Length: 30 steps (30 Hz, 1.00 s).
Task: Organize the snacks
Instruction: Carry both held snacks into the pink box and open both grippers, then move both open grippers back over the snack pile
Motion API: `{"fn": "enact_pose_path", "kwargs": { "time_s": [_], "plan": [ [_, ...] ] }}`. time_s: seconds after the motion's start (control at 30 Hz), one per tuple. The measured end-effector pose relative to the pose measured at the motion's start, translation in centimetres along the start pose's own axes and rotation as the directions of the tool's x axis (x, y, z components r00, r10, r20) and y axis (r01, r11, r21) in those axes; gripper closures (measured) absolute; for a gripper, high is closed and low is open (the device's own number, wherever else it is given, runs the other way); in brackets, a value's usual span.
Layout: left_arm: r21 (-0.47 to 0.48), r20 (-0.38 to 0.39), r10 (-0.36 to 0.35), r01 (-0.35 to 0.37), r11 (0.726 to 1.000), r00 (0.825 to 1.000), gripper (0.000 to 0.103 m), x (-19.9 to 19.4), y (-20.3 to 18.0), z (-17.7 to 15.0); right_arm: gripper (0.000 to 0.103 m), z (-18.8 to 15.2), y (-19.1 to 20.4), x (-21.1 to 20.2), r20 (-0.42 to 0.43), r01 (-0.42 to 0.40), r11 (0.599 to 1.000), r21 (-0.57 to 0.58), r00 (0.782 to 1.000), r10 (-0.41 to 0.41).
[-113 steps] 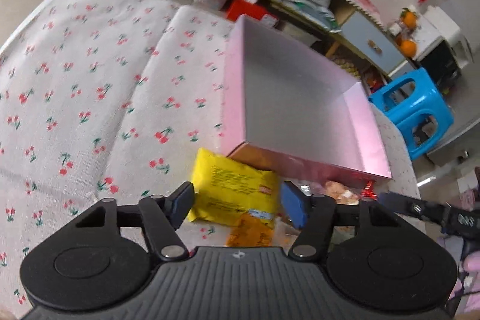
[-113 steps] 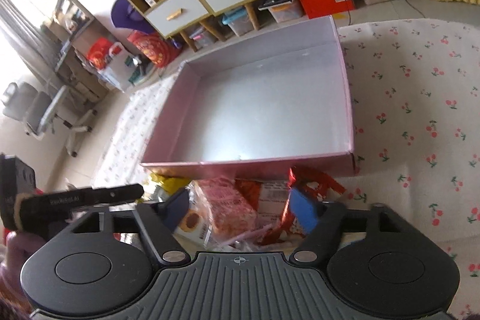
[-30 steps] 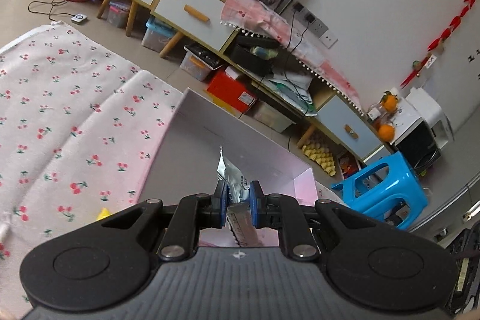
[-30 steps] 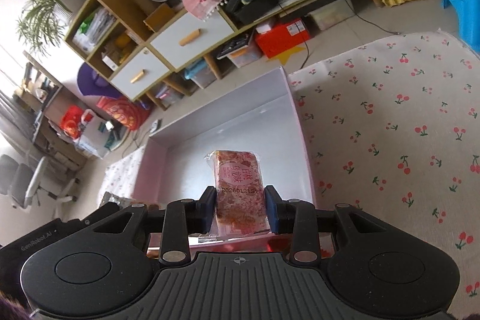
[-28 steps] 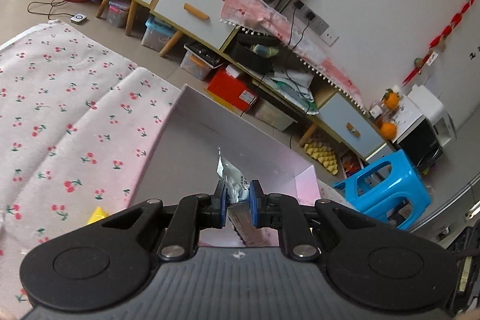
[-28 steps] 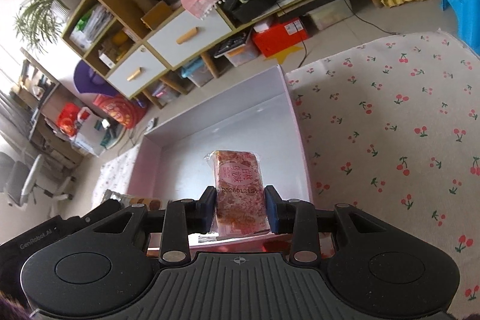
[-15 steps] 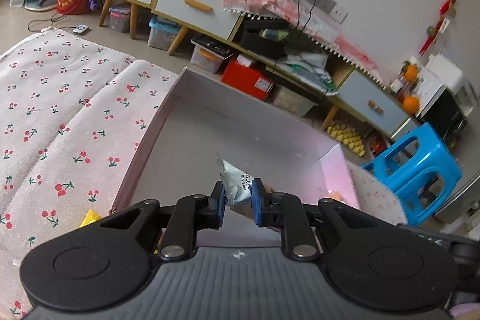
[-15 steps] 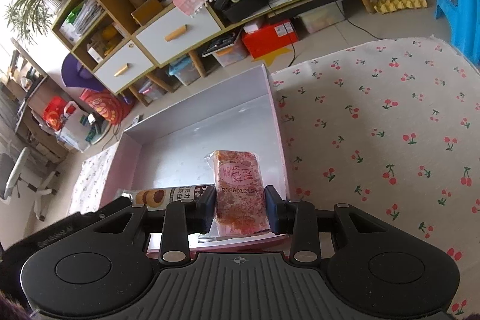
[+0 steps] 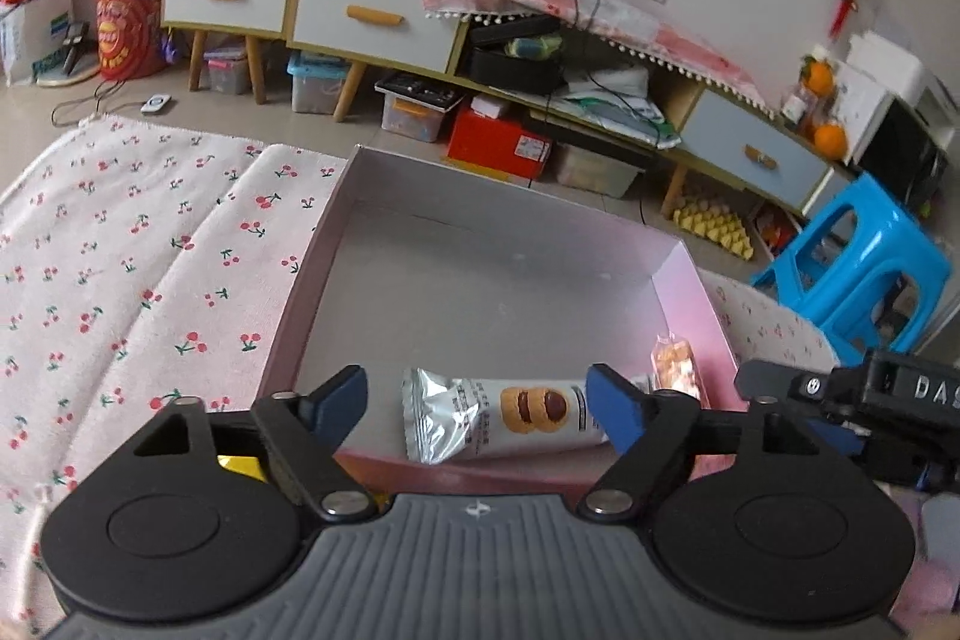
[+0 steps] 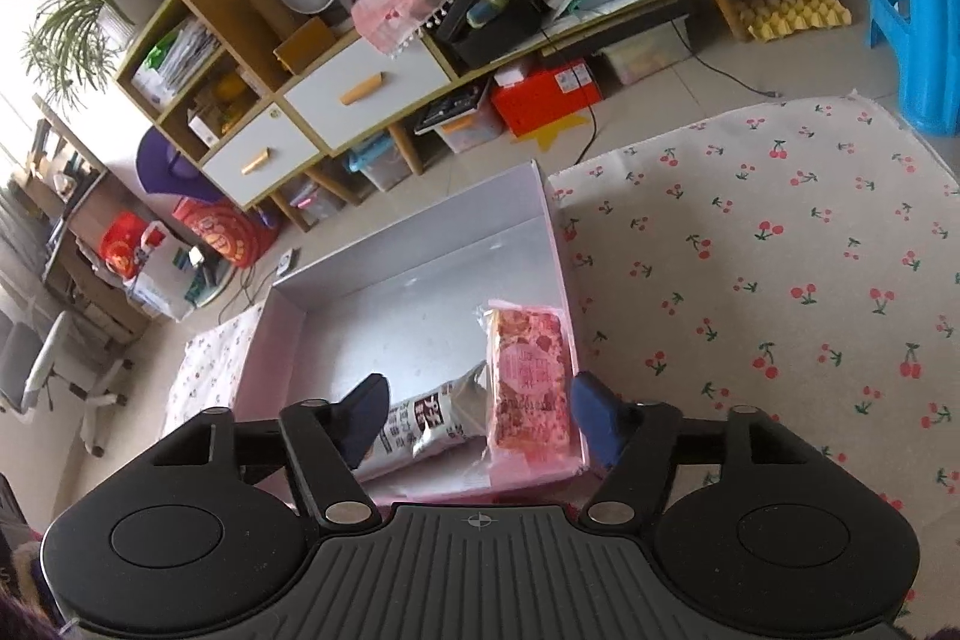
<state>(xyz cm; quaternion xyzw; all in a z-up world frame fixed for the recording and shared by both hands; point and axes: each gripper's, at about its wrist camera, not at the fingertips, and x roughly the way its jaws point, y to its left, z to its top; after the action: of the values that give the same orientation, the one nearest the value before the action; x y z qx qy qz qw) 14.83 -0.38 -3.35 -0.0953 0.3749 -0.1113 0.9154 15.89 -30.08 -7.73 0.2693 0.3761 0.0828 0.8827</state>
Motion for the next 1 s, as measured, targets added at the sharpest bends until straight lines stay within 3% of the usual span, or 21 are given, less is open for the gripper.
{"fn": "enact_pose_path", "kwargs": {
  "time_s": [0.07,0.13,0.3,0.53,0.73,1.0],
  "plan": [
    [0.026,-0.007,0.006,-0.006,1.0,1.0,0.015,-0.3,-0.2,-0.2,0.028,0.0,0.1,-0.5,-0.012,-0.004,1.0,-0.01,1.0,0.004],
    [0.064,-0.017,0.012,-0.011,0.998,1.0,0.012,-0.6,-0.4,-0.4,0.02,-0.1,0.2,-0.9,-0.025,-0.01,1.0,-0.021,1.0,0.01],
    [0.142,-0.04,0.012,-0.006,0.99,0.999,0.007,-1.4,-0.8,-1.0,0.014,-0.8,0.5,-2.6,-0.038,-0.041,0.998,-0.052,0.998,0.039],
    [0.259,-0.037,0.011,0.0,0.966,0.999,0.002,-2.8,-1.1,-2.3,0.01,-2.2,0.8,-4.6,-0.056,-0.045,0.989,-0.141,0.998,0.037],
    [0.29,-0.047,0.017,-0.003,0.957,0.999,0.001,-4.0,-1.1,-3.1,0.01,-3.8,0.7,-6.0,-0.081,-0.032,0.973,-0.227,0.997,0.013],
    [0.465,-0.027,-0.032,0.041,0.884,0.999,0.001,-6.8,-3.6,-6.6,0.01,-6.4,0.1,-6.4,-0.176,0.053,0.961,-0.27,0.979,-0.104]
  ]
}}
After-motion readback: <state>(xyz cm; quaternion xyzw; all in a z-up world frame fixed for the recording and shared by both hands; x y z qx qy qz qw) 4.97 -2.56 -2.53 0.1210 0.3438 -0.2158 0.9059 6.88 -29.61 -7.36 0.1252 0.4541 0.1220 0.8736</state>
